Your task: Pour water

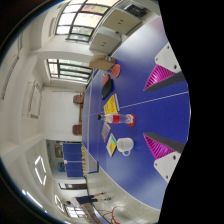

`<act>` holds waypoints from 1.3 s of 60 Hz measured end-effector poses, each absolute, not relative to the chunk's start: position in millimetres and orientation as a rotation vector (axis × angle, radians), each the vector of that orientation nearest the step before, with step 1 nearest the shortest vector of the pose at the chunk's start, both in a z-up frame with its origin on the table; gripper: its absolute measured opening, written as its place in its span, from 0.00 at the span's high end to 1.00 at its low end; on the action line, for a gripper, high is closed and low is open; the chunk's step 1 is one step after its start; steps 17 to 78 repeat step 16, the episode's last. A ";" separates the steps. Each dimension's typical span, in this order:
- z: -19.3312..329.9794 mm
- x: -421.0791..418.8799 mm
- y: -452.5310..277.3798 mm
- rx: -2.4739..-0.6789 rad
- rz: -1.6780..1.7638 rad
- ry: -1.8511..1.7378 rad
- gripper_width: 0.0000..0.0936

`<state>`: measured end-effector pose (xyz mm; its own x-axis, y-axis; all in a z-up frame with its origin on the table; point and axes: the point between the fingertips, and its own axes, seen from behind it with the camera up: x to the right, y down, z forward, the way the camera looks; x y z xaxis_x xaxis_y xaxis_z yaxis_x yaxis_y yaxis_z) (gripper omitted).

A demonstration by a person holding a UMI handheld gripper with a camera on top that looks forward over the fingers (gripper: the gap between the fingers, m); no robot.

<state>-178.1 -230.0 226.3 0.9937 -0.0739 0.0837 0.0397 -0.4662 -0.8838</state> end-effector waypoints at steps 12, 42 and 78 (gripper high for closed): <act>235.7 -179.9 -227.4 -2.031 -0.130 -0.004 0.09; 233.0 -179.1 -224.2 -2.034 -0.127 -0.006 0.09; 233.0 -179.1 -224.2 -2.034 -0.127 -0.006 0.09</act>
